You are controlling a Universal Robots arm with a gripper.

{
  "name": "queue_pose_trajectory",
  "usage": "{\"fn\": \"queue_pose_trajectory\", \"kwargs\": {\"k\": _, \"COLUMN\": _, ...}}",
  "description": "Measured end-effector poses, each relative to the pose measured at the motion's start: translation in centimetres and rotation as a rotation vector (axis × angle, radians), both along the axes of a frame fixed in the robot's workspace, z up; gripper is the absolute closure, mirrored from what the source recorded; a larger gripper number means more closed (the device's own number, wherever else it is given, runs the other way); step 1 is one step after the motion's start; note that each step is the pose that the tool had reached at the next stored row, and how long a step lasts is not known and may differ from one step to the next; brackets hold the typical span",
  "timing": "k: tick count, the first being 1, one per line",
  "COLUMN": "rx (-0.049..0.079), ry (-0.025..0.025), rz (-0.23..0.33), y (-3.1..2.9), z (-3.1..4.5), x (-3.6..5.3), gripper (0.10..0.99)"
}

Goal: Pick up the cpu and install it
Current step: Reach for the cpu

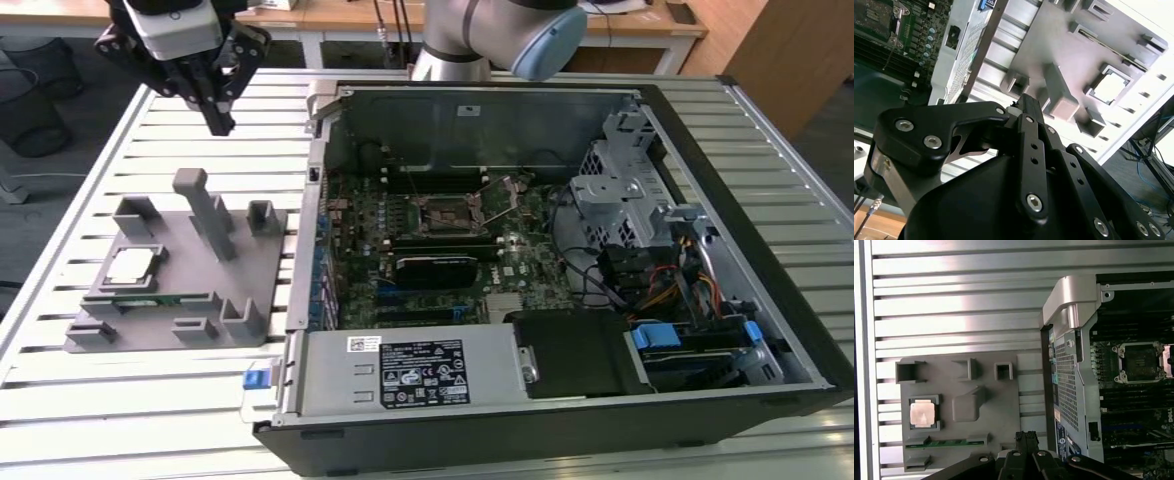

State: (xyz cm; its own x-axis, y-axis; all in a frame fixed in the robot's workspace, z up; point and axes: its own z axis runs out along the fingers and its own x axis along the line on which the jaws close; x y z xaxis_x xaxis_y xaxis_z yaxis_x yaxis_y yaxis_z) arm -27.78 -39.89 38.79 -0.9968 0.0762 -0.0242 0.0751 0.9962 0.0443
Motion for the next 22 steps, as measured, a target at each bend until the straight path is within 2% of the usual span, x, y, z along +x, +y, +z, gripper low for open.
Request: {"fn": "queue_pose_trajectory", "kwargs": {"k": 22, "rx": 0.0, "ry": 0.0, "rz": 0.0, "y": 0.0, "z": -0.09, "x": -1.58, "gripper": 0.98}}
